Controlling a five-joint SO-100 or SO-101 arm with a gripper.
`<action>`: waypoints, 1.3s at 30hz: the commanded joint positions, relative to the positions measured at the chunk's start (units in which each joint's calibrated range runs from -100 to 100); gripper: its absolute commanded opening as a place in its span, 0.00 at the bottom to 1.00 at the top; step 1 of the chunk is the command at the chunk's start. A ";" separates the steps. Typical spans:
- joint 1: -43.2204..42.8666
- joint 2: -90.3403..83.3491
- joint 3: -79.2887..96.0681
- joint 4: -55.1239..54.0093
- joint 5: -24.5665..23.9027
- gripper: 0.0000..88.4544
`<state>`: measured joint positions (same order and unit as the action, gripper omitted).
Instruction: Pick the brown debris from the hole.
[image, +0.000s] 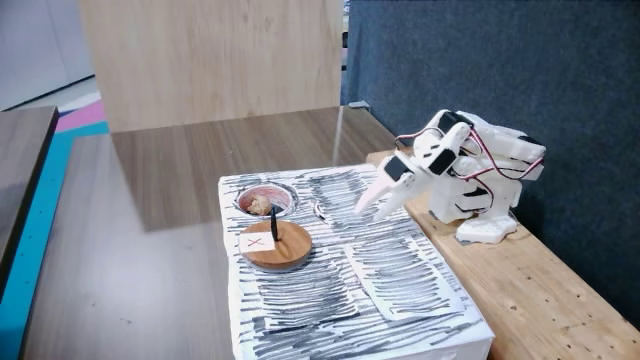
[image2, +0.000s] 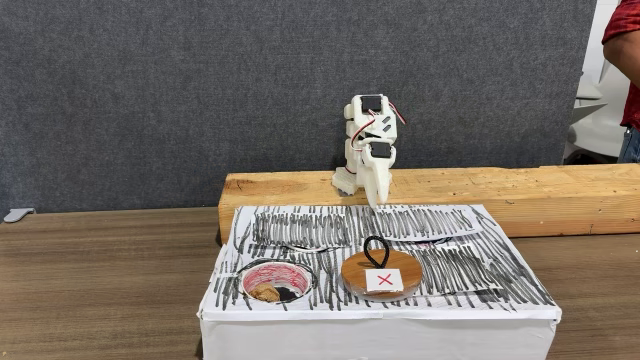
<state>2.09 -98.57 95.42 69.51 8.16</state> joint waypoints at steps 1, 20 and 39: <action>0.39 -0.42 -0.60 -0.29 -0.32 0.18; 0.24 -0.42 -0.69 -0.54 -0.27 0.43; -0.05 -0.26 -13.74 -0.88 0.36 0.49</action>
<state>2.09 -98.57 88.22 69.51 8.21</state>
